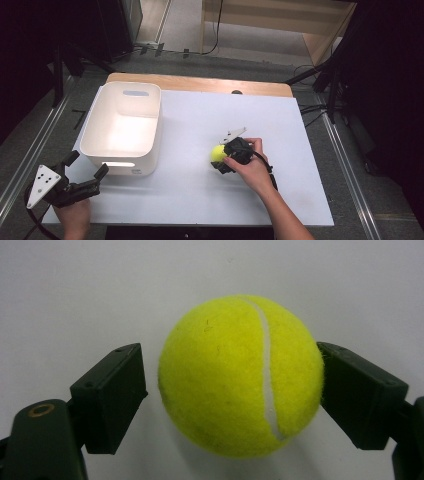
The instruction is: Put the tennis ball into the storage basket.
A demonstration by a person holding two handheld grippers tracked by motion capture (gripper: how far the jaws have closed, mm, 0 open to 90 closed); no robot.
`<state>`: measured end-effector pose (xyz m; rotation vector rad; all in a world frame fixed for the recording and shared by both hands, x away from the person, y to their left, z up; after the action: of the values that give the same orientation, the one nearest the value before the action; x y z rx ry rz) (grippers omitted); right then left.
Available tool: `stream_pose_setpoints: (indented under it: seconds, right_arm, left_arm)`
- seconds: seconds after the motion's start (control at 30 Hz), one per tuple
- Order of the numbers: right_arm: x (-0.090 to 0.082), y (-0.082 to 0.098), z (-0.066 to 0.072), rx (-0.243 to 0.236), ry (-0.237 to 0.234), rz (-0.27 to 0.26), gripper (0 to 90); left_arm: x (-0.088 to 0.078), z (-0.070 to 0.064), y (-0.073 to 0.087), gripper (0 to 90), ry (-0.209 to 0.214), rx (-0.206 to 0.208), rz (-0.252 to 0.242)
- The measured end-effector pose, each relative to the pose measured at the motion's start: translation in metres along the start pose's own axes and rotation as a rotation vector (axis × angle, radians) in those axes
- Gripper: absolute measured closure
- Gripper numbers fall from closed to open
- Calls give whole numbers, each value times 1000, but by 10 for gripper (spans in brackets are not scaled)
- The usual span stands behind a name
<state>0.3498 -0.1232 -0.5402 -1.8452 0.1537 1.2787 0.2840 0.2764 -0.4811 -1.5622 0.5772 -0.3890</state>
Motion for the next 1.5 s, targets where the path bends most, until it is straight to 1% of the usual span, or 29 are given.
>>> stream_pose_setpoints:
  seconds: [0.13,0.27,0.43,0.47,0.57,0.73,0.87,1.03,1.17,1.27,1.33,1.5]
  right_arm:
    - [1,0,-1,6,17,2,181]
    - [3,-1,-1,9,29,5,183]
    - [7,-1,-2,-1,48,8,184]
    - [7,-1,-2,5,49,12,185]
    - [9,-1,-2,-13,60,12,188]
    - [11,-2,-3,-6,83,11,213]
    - [11,-2,-3,-12,78,9,219]
    - [10,-2,-4,-4,69,18,221]
    - [10,-2,-4,-5,64,14,221]
    - [9,-2,-4,-11,57,16,221]
    - [8,-3,-4,10,51,12,221]
    - [6,-6,-4,13,40,7,221]
  left_arm:
    - [0,0,0,0,0,0,0]
    - [0,0,0,0,0,2,1]
    - [0,0,0,0,1,1,0]
    - [0,0,0,0,1,2,0]
    - [0,0,0,0,1,2,0]
    - [0,0,0,0,1,2,-1]
    - [0,0,0,0,2,3,0]
    - [0,0,0,0,2,1,-2]
    - [0,0,0,0,2,0,-3]
    - [0,0,0,0,2,-2,-3]
    - [0,0,0,0,2,-2,-4]
    - [0,0,0,0,2,-1,-3]
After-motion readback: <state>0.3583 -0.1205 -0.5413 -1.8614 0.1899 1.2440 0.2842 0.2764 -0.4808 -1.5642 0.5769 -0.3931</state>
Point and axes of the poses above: each handheld gripper's, and its own axes: x roughly forward along the jaws, y roughly out of its underside, z roughly to its left, the point moved 7 cm from there along x, roughly forward along the jaws, and after that the axes turned 8 degrees about y, right-handed, at the moved point
